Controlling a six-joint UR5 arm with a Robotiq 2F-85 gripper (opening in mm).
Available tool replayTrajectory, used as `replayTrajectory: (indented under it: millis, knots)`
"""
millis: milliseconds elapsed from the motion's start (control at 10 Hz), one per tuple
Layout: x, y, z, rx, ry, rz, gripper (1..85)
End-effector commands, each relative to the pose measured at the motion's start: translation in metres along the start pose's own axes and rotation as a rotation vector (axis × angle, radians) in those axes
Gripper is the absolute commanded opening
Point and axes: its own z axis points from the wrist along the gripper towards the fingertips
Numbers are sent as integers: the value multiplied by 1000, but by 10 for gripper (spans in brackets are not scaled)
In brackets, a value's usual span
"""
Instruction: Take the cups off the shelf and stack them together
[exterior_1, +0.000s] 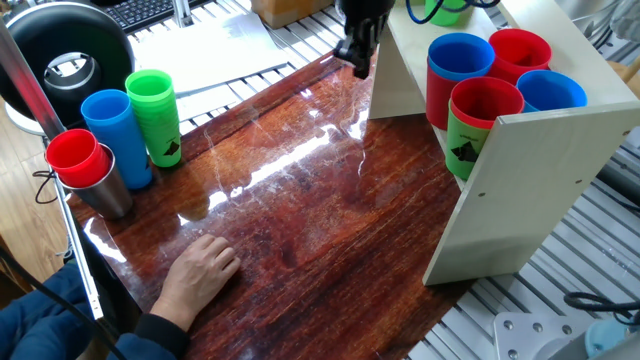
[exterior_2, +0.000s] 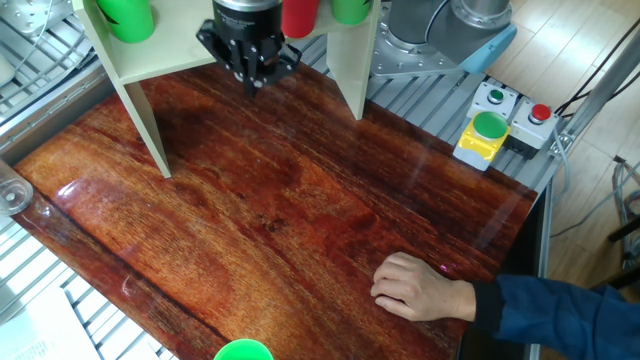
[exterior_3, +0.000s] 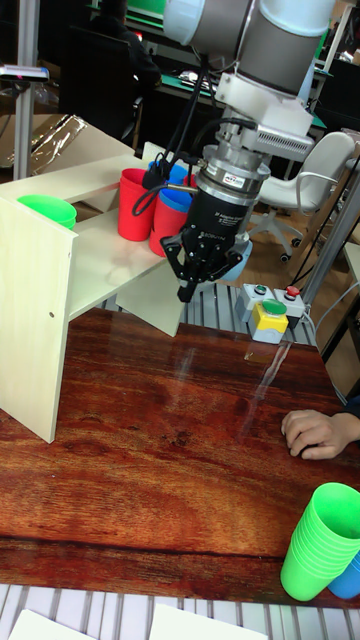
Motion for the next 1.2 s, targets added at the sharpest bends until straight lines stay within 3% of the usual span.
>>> replayTrajectory:
  millis: [0,300,400,600,800,900,1100]
  knots:
    - [-1,13,-2,-51,-7,-12,13]
    - [21,18,-3,-72,76,-88,13]
    - [31,4,-14,-13,91,-123,13]
    - [50,-6,-42,49,107,-169,13]
    - [49,-22,-58,128,62,-243,13]
    - [41,-29,-62,162,28,-288,13]
    - [37,-22,-58,153,25,-310,13]
